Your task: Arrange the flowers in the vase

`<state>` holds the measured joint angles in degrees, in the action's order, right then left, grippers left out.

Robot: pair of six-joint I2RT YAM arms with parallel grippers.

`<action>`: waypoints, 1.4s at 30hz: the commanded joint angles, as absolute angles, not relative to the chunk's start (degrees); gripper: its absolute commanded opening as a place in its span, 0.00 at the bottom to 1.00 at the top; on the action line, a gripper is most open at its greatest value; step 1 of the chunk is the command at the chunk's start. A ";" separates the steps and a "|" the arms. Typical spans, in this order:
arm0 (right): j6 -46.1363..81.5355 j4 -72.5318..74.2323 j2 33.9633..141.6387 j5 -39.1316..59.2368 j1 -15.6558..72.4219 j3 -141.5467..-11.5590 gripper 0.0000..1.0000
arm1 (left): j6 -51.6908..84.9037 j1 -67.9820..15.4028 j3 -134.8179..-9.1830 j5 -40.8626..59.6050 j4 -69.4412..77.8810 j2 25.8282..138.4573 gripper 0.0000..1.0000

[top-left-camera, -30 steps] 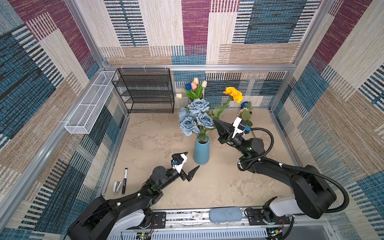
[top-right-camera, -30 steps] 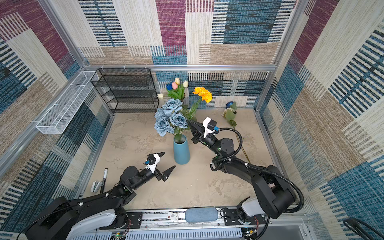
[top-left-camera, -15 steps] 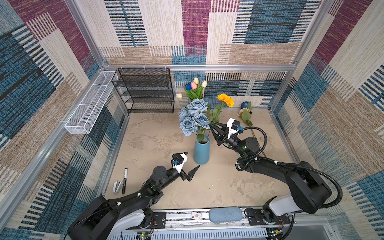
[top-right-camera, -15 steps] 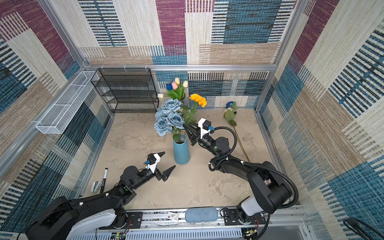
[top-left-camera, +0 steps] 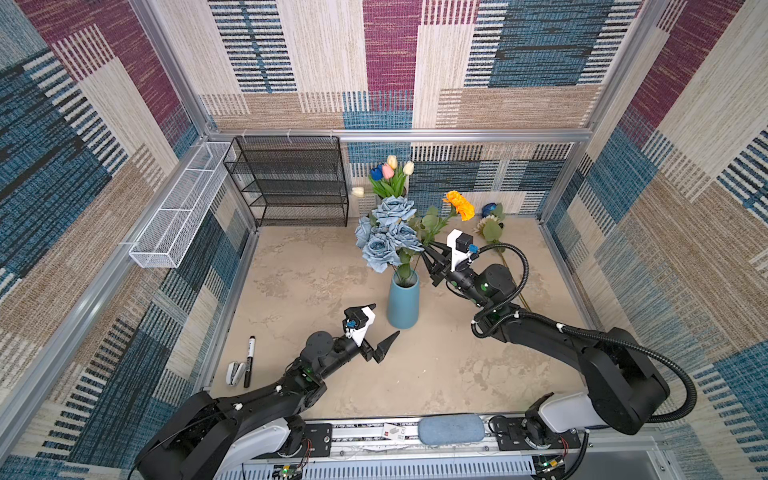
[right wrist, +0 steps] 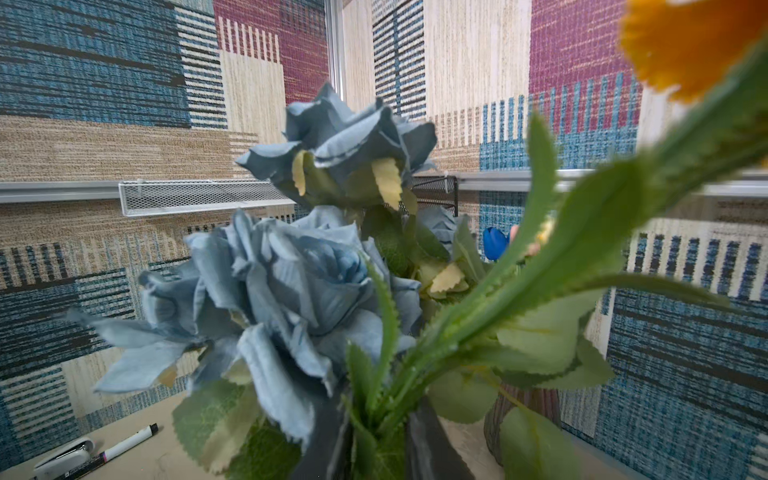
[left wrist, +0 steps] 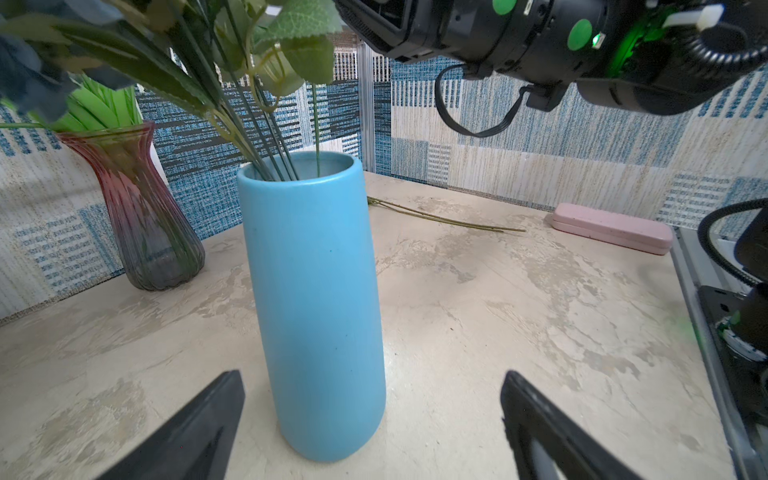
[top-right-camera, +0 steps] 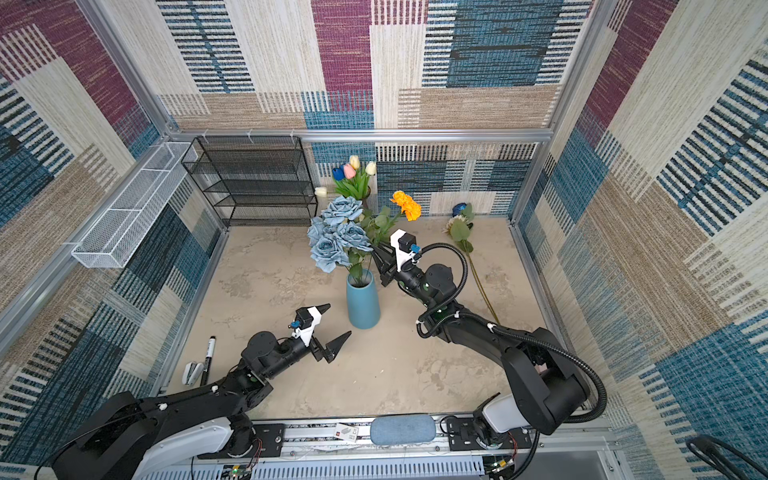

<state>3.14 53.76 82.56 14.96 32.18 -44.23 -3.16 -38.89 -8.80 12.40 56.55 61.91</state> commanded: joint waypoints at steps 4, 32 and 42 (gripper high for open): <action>-3.93 37.91 81.62 12.59 32.34 -51.14 0.16 | -4.04 -38.94 -9.32 12.46 57.16 62.05 0.99; -10.17 12.90 75.49 14.17 32.34 -58.54 0.59 | -3.69 -38.94 -9.23 12.83 57.74 62.23 0.99; -10.24 13.62 63.29 4.16 32.34 -52.35 0.70 | -3.43 -38.98 -9.23 12.91 57.71 62.20 0.99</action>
<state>-10.50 11.42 65.87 8.40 32.25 -54.19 -3.16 -38.89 -9.10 12.43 56.55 62.08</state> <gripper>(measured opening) 0.706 0.990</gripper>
